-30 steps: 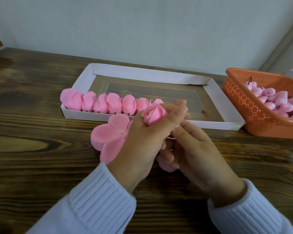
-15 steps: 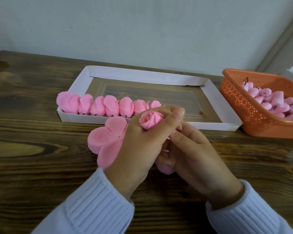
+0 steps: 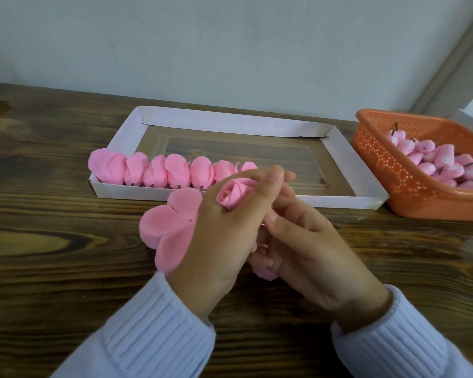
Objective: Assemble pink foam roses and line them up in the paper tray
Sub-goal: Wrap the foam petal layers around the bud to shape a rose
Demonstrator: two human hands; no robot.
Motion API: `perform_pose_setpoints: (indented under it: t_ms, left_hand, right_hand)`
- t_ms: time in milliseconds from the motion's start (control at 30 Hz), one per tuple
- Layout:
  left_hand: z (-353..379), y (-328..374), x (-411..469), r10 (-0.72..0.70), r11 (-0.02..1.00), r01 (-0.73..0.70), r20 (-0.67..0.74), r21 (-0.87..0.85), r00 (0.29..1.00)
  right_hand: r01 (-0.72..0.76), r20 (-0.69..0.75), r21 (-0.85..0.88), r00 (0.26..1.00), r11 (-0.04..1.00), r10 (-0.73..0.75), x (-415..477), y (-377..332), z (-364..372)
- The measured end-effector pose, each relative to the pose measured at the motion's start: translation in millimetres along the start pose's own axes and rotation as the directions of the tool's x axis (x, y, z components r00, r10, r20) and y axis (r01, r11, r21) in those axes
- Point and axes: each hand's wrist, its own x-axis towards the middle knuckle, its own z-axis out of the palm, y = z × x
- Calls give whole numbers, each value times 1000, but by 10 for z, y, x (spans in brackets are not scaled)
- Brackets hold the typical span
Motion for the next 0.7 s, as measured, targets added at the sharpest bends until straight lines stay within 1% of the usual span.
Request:
perform_pose_setpoints:
  t_ms: [67,133,233,300,333,367,433,500,533,567,633,700]
  left_hand:
    - [-7,-22,7,48,999,-49,60,24,997]
    - [-10,-34,10,62,997,-66,106,40,992]
    - [-26,-25,20,26,999,-29,106,23,994]
    - [-46,5,49,-5,1000,6,66,-16,998]
    - [-57,16,74,-22,996,25,31,-85,999]
    - [-71,32,107,-45,981,43,-4,-191,999]
    - [-108,76,173,-103,907,57,-89,-418,991]
    - [-182,104,229,-200,814,62,-178,-578,964]
    - [-226,124,249,-248,767,64,-202,-639,947]
    - [-270,140,268,-285,723,62,-215,-688,934]
    - [-362,163,292,-327,654,43,-231,-756,917]
    - [-423,182,311,-350,609,16,-251,-793,903]
  right_hand:
    - [-9,-38,-28,999,1000,8,-8,13,0]
    - [-30,-83,-47,996,998,26,-11,23,-3]
    - [-21,-82,-71,996,997,15,-4,22,8]
    - [-8,-65,-66,998,998,4,7,12,7]
    - [-7,-79,-91,997,996,0,13,-9,5]
    - [-12,-118,-148,993,989,-5,15,-45,-3]
    - [-20,-237,-335,969,942,-64,14,-152,-44]
    - [-45,-346,-553,921,832,-180,16,-261,-98]
    - [-70,-375,-653,895,754,-242,15,-294,-125]
    - [-92,-372,-740,882,667,-290,24,-310,-133]
    - [-119,-290,-878,902,464,-319,49,-299,-103]
    - [-150,-210,-960,943,236,-257,90,-260,-46]
